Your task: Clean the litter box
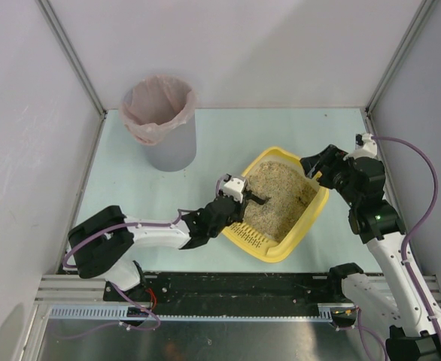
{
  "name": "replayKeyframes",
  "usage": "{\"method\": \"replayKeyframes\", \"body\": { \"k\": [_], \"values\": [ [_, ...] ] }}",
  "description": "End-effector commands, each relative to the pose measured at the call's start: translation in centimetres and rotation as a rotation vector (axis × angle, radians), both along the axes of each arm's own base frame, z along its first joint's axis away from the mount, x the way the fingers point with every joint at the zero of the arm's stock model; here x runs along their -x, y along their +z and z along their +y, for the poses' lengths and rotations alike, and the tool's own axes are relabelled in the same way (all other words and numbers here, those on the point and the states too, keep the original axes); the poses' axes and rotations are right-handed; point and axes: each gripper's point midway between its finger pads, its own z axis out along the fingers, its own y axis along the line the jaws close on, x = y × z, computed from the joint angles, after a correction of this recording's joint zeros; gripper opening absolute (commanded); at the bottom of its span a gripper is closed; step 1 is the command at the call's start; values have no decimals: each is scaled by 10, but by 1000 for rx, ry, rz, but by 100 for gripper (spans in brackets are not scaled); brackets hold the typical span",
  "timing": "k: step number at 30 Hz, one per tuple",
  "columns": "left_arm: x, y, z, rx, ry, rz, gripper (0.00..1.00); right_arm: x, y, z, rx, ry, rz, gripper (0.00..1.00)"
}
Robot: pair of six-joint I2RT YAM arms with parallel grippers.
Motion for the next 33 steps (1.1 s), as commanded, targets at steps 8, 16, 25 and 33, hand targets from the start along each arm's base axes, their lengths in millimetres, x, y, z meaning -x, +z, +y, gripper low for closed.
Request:
{"method": "replayKeyframes", "body": {
  "k": [8, 16, 25, 33],
  "values": [
    [1, 23, 20, 19, 2, -179, 0, -4, 14, 0, -11, -18, -53, 75],
    [12, 27, 24, 61, -50, -222, 0, -7, 16, -6, -1, -50, -68, 76],
    [22, 39, 17, 141, -120, -264, 0, -10, 18, -4, -6, -49, -77, 75],
    [26, 36, 14, 166, -149, -279, 0, -10, 16, -6, 1, -56, -70, 75]
  ]
}}
